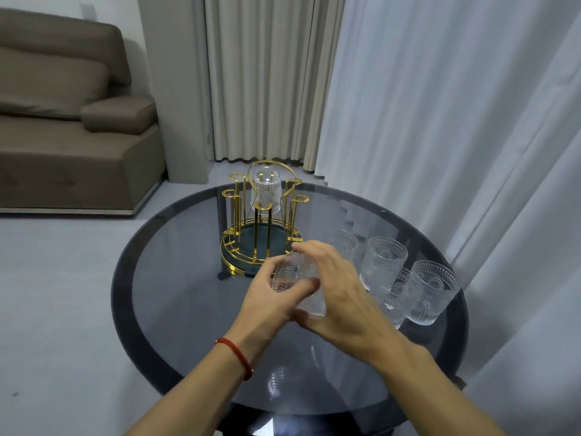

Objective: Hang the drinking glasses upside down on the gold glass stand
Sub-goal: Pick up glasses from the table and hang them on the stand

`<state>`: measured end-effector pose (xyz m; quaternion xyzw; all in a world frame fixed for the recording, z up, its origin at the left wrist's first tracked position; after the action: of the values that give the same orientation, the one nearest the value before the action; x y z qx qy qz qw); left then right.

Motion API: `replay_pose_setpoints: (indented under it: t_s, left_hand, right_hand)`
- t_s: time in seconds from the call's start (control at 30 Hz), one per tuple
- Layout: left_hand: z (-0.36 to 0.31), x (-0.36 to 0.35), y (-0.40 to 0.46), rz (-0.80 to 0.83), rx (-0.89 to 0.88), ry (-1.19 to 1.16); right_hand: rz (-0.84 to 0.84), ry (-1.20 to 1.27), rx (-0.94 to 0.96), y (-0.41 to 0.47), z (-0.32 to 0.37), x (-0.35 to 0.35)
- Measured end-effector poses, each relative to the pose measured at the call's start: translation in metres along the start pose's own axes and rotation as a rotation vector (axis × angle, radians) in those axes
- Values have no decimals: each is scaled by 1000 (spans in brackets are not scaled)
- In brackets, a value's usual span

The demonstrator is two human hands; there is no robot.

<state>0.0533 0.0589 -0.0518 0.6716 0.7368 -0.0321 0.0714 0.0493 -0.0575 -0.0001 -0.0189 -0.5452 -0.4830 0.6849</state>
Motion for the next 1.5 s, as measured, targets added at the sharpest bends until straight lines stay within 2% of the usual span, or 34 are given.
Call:
replay_pose_setpoints:
  t_s: [0.07,0.13,0.23,0.33,0.37,0.43,0.6,0.67,0.77,0.9,1.0,1.17,1.37,1.5]
  left_hand:
    - [2,6,5,3,36,-202]
    - [2,9,8,50,40,-345]
    - [8,9,10,90,40,-445]
    - [14,9,15,131,32,-442]
    - [14,12,18,131,11,-344]
    - [13,22,23,87,-47,11]
    - [28,49,36,-162,-220,775]
    - [40,47,40,-122,-259,1000]
    - [54,43,45,-40,-239,1150]
    - [58,40,51,-28,-240,1258]
    - [61,41,52,-18,-247,1251]
    - [70,39,52,-14,-255,1280]
    - [67,38,51,-51,-296,1286]
    - [65,36,51,-58,-316,1273]
  right_hand:
    - [-105,182,-101,2,-10,8]
    - [-165,311,-282,1,-27,10]
    - [-68,467,-478,-4,-43,-12]
    - [-130,607,-561,-5,-55,-19]
    - [-164,661,-588,-5,-58,-18]
    - [-240,719,-626,-4,-65,-10]
    - [-528,692,-657,-6,-74,29]
    - [-629,673,-640,1,-73,48]
    - [-694,660,-605,27,-61,70]
    - [-636,609,-488,85,-29,73]
    - [-571,513,-370,139,0,69]
    - [-384,260,-253,228,29,41]
    - [-143,-21,-266,286,13,-5]
    - [-78,-88,-284,291,2,-28]
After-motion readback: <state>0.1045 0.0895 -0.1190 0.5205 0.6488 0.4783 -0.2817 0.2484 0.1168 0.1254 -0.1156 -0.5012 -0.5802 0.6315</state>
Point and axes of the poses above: each hand's wrist, its own y-axis towards the middle knuckle, its own x-axis out of the back of the hand, z = x × y, the point moved 8 cm from there along y, towards the middle knuckle, and after that the axes turned 1 degree about y, right-handed, at the moved point
